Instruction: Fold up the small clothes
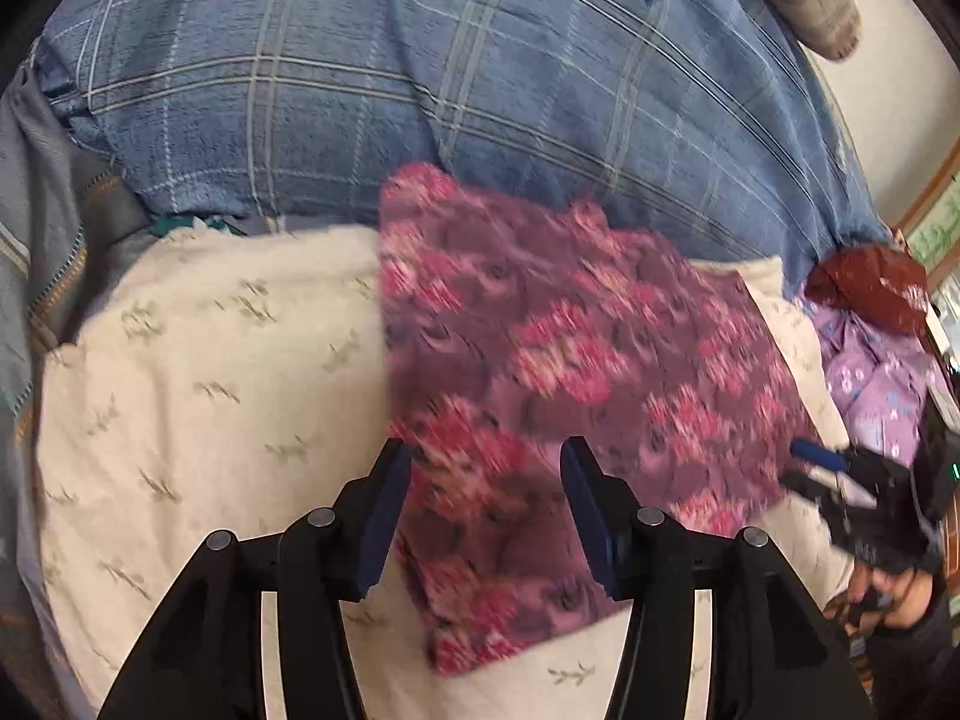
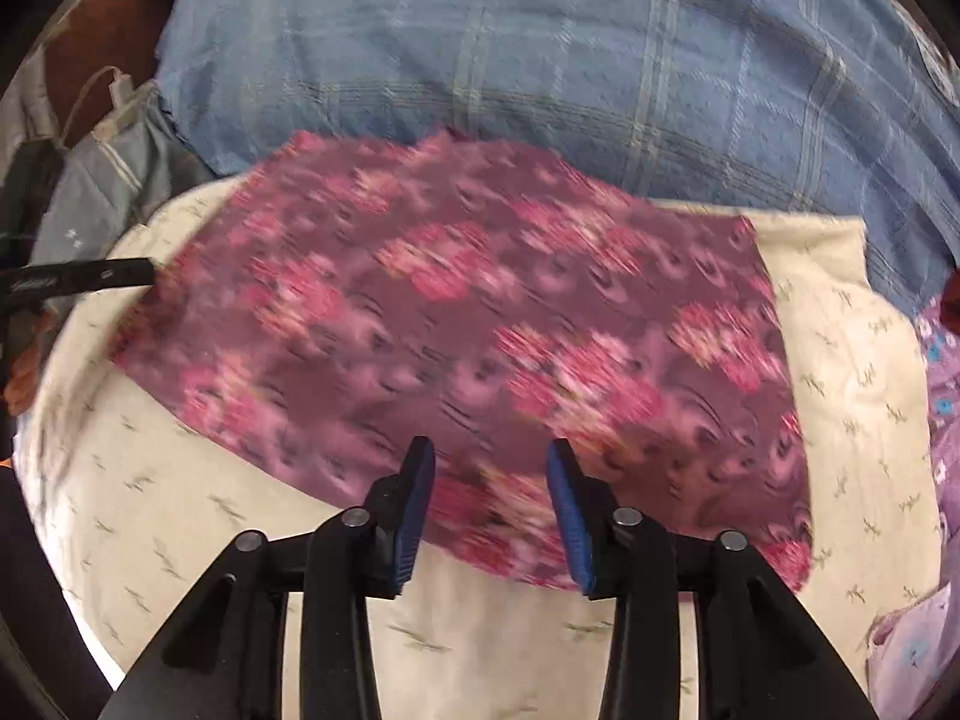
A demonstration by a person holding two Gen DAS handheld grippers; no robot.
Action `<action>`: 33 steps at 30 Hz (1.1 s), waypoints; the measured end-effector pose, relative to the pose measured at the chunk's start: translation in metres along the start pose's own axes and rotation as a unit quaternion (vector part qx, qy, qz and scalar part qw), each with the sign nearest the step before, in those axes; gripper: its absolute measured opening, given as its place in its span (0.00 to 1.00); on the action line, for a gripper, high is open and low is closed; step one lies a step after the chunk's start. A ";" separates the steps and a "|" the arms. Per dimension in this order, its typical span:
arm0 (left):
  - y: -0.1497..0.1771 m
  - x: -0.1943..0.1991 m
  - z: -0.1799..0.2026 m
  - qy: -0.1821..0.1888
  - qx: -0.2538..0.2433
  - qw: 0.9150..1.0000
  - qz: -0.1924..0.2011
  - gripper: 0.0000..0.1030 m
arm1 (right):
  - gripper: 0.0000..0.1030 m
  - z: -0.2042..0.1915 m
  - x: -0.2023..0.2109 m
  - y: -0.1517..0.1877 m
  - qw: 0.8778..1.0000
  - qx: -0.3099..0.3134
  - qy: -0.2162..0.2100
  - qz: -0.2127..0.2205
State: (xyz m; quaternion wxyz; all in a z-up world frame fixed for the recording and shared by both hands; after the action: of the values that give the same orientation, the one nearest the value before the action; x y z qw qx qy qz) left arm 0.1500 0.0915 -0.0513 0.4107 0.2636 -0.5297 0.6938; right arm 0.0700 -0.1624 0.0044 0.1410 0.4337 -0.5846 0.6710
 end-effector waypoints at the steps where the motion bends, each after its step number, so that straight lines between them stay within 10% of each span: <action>1: -0.009 0.001 -0.005 -0.002 0.001 1.000 0.003 0.50 | 0.42 -0.016 0.000 -0.008 1.000 0.008 -0.012 0.007; 14: -0.056 -0.035 -0.045 0.018 0.039 0.999 -0.018 0.50 | 0.53 -0.216 -0.052 -0.047 0.983 0.128 -0.132 -0.016; 24: -0.073 -0.061 -0.064 0.033 0.072 0.996 -0.027 0.50 | 0.56 -0.250 -0.118 -0.031 0.978 0.191 -0.071 -0.049; 26: -0.078 -0.068 -0.064 0.039 0.083 0.995 -0.031 0.50 | 0.51 -0.253 -0.121 -0.033 0.976 0.198 -0.075 -0.041; 28: -0.084 -0.077 -0.061 0.051 0.096 0.993 -0.036 0.50 | 0.19 -0.249 -0.119 -0.037 0.976 0.202 -0.068 -0.037; 33: -0.081 -0.100 -0.047 0.080 0.112 0.988 -0.067 0.50 | 0.12 -0.238 -0.112 -0.042 0.979 0.182 -0.092 -0.029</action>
State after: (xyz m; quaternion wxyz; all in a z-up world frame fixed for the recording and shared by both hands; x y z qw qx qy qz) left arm 0.2746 0.1156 -0.1030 0.4652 0.2861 -0.3950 0.7387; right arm 0.0651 0.1008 -0.0373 0.0250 0.5287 -0.4503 0.7191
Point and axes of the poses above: each gripper's, at about its wrist camera, not at the fingertips, and x roughly against the way its jaws point, z to its right, y to its underside, the point moved 10 cm from there along -x, roughly the way its jaws point, and after that the axes turned 7 degrees about -y, right-handed, at the moved point
